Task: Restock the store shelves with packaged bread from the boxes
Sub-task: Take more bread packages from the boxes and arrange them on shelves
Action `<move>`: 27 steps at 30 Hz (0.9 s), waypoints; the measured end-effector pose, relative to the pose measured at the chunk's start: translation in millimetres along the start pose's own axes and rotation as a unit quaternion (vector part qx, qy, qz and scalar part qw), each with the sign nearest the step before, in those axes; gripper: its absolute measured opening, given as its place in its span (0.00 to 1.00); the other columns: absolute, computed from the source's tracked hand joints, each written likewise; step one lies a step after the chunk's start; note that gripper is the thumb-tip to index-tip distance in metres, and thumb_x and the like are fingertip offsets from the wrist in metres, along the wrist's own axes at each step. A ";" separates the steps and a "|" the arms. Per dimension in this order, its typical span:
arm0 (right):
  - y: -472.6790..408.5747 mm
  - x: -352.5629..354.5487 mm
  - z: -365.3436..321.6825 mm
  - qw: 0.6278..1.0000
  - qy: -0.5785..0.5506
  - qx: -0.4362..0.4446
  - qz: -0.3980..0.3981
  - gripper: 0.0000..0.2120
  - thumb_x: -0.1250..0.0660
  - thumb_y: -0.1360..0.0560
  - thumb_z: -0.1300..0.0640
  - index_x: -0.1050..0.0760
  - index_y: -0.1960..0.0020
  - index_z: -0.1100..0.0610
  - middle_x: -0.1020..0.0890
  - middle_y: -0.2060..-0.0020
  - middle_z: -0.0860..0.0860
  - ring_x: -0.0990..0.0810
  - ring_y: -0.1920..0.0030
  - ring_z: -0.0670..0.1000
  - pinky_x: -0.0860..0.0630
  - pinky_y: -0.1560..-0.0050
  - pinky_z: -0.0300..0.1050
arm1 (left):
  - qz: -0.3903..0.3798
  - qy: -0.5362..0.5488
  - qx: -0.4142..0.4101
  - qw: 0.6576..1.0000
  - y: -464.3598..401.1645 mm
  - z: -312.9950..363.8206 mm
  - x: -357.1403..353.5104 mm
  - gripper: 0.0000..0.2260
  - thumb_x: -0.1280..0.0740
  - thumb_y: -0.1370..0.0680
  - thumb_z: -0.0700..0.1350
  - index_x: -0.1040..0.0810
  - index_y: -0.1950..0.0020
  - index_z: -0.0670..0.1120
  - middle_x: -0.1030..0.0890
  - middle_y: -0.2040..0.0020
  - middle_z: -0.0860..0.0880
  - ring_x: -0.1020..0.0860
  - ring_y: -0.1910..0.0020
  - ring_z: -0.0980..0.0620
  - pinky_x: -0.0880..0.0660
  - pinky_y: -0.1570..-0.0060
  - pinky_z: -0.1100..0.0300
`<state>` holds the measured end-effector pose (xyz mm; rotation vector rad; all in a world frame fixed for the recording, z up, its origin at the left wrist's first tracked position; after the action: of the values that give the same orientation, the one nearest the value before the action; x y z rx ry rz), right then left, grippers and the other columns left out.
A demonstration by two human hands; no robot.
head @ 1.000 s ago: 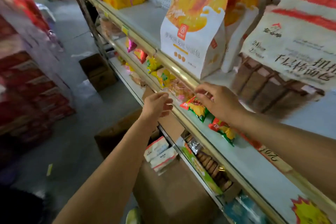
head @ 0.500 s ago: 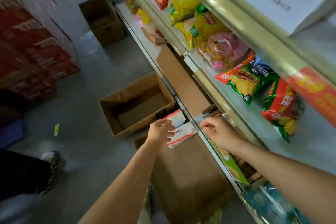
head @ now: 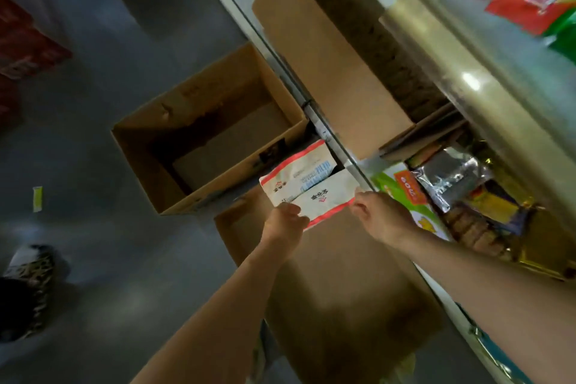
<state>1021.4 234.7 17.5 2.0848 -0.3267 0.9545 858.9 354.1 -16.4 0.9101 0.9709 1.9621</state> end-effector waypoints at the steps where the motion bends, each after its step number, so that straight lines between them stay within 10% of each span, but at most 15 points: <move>1: -8.5 -7.3 3.3 0.999 0.033 0.010 0.005 0.07 0.38 0.21 0.56 0.24 0.57 0.50 0.21 0.52 0.52 0.23 0.48 0.56 0.28 0.56 0.46 | 0.004 -0.039 -0.013 0.999 -11.4 -9.0 -2.8 0.19 0.29 0.22 0.40 0.27 0.33 0.47 0.26 0.34 0.48 0.24 0.52 0.54 0.27 0.70 0.71; 4: -33.1 -28.1 14.2 0.983 0.184 0.011 0.018 0.11 0.39 0.22 0.58 0.26 0.40 0.53 0.25 0.41 0.51 0.30 0.37 0.55 0.29 0.49 0.47 | 0.017 -0.220 -0.073 0.973 -39.6 -30.6 -12.3 0.34 0.26 0.26 0.44 0.38 0.23 0.53 0.35 0.25 0.48 0.30 0.35 0.48 0.21 0.45 0.56; 8: -60.1 -49.5 18.7 0.953 0.302 0.006 0.028 0.24 0.38 0.25 0.63 0.36 0.30 0.53 0.32 0.33 0.52 0.35 0.31 0.55 0.31 0.43 0.49 | -0.007 -0.388 -0.144 0.910 -66.8 -52.7 -38.4 0.47 0.26 0.26 0.55 0.57 0.20 0.60 0.57 0.19 0.57 0.55 0.21 0.47 0.36 0.28 0.40; 11: -78.1 -65.3 18.1 0.931 0.361 0.045 0.019 0.27 0.41 0.22 0.60 0.44 0.24 0.52 0.41 0.25 0.52 0.41 0.26 0.53 0.35 0.38 0.50 | 0.028 -0.420 -0.172 0.890 -81.4 -56.0 -40.5 0.38 0.33 0.21 0.55 0.57 0.21 0.63 0.58 0.19 0.59 0.60 0.20 0.49 0.36 0.28 0.41; 15: -88.8 -72.0 27.3 0.914 0.403 0.040 -0.012 0.19 0.39 0.24 0.60 0.29 0.34 0.47 0.31 0.32 0.48 0.37 0.30 0.51 0.36 0.42 0.49 | 0.096 -0.357 -0.185 0.911 -88.5 -45.3 -27.7 0.18 0.42 0.16 0.53 0.33 0.26 0.63 0.41 0.21 0.60 0.51 0.21 0.54 0.30 0.32 0.47; 21: -78.4 -46.6 15.7 0.941 0.337 0.014 -0.007 0.14 0.39 0.26 0.63 0.24 0.45 0.49 0.20 0.50 0.47 0.30 0.39 0.52 0.35 0.47 0.49 | 0.105 -0.237 -0.177 0.949 -72.9 -39.1 -9.4 0.14 0.42 0.16 0.54 0.22 0.36 0.53 0.21 0.38 0.49 0.24 0.41 0.49 0.23 0.52 0.54; 27: -28.5 3.2 -14.1 0.979 0.202 0.003 -0.004 0.07 0.40 0.21 0.58 0.23 0.50 0.53 0.21 0.55 0.54 0.23 0.49 0.57 0.35 0.56 0.46 | 0.065 -0.162 -0.183 0.967 -20.4 3.0 22.5 0.13 0.42 0.16 0.50 0.22 0.39 0.45 0.17 0.49 0.46 0.19 0.56 0.49 0.22 0.62 0.56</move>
<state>1030.9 264.1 9.3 1.8396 -0.1026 1.3411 857.3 382.8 -26.5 1.0530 0.3540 1.9340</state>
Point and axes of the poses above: each hand's wrist, its own y-axis away from the middle knuckle, its own x-axis out of the back of the hand, z = x × y, the point moved 10 cm from there along -y, towards the middle knuckle
